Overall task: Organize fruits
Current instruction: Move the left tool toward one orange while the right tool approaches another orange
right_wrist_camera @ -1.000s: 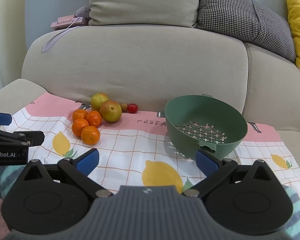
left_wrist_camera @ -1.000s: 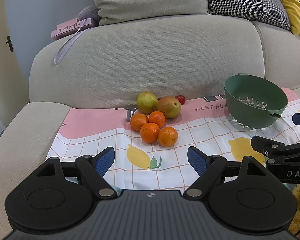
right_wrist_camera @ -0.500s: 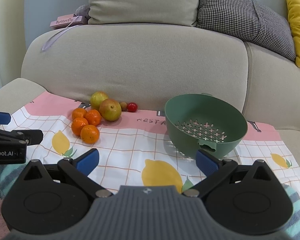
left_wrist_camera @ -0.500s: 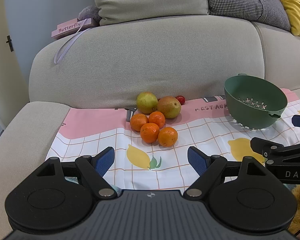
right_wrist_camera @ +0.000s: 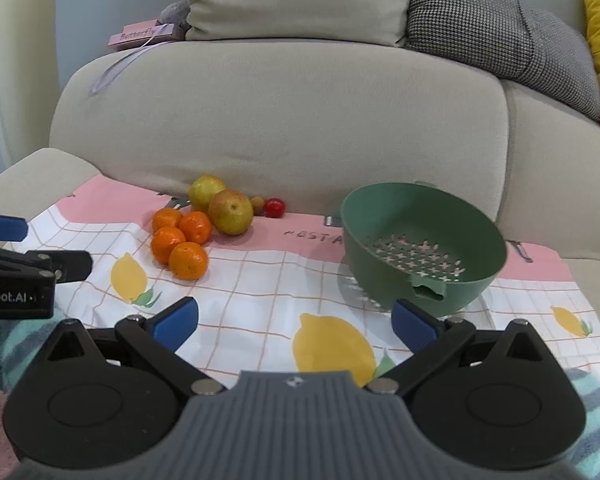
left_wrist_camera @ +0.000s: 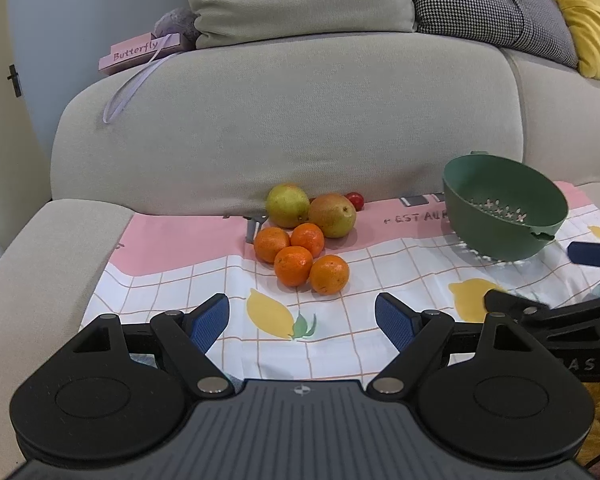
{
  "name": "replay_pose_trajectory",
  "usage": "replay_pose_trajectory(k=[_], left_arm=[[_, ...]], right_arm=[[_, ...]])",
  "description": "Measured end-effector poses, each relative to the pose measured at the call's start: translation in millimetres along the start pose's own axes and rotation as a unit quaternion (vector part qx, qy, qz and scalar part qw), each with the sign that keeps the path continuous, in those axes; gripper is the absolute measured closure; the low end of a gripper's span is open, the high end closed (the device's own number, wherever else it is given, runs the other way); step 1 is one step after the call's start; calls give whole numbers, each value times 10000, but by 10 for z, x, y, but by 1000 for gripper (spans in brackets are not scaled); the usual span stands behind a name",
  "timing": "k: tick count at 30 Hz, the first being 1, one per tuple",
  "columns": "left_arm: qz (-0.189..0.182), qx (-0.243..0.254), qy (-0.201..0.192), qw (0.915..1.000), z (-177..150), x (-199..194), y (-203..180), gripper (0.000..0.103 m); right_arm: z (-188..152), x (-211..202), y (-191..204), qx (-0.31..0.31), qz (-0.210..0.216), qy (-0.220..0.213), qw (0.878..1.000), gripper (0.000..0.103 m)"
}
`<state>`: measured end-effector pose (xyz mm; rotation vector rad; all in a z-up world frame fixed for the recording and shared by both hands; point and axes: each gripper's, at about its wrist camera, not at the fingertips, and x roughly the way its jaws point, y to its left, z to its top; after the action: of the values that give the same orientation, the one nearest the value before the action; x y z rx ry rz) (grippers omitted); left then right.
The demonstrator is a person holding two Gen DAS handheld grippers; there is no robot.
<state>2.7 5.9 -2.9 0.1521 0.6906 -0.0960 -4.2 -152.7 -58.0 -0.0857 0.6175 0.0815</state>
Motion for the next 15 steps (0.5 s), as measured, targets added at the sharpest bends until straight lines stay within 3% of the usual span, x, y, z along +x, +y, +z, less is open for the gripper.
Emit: replay_pose_trajectory(k=[7, 11, 15], left_arm=[[-248, -15, 47, 9997, 55, 17, 65, 18], [-405, -113, 119, 9990, 79, 60, 144, 29], [-382, -134, 156, 9991, 102, 110, 214, 33]], right_arm=[[18, 6, 30, 59, 103, -251, 9996, 4], [37, 67, 67, 59, 331, -282, 9990, 18], [62, 184, 128, 2, 497, -123, 9987, 18]])
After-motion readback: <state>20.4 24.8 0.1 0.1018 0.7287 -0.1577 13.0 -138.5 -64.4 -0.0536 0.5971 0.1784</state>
